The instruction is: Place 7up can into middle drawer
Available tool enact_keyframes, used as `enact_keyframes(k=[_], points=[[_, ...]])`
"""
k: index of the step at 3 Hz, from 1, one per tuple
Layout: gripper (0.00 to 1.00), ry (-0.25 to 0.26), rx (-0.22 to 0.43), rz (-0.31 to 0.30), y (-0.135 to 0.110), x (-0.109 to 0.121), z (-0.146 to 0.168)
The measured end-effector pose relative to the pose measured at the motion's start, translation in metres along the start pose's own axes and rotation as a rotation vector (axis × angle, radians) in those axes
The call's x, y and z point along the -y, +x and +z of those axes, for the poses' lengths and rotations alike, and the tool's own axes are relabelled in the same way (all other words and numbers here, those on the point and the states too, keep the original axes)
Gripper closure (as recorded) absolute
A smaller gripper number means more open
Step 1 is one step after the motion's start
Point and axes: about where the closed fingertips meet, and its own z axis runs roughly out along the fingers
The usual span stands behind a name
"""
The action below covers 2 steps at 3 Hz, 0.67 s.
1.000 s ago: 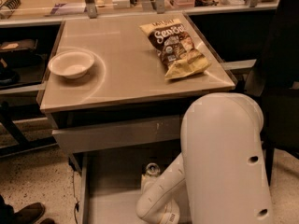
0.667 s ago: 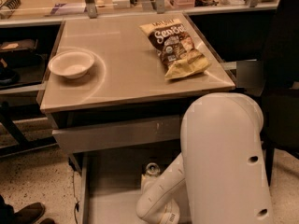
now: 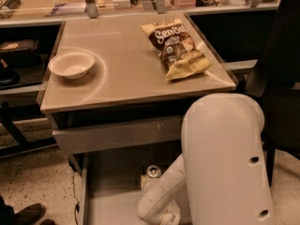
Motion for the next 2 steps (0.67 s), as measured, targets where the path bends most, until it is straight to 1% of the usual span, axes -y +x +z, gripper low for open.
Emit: enact_keyframes(k=[1,2], points=[[0.00,0.000,0.000,0.000,0.0000,0.0000,0.0000],[0.00,0.000,0.000,0.000,0.0000,0.0000,0.0000]])
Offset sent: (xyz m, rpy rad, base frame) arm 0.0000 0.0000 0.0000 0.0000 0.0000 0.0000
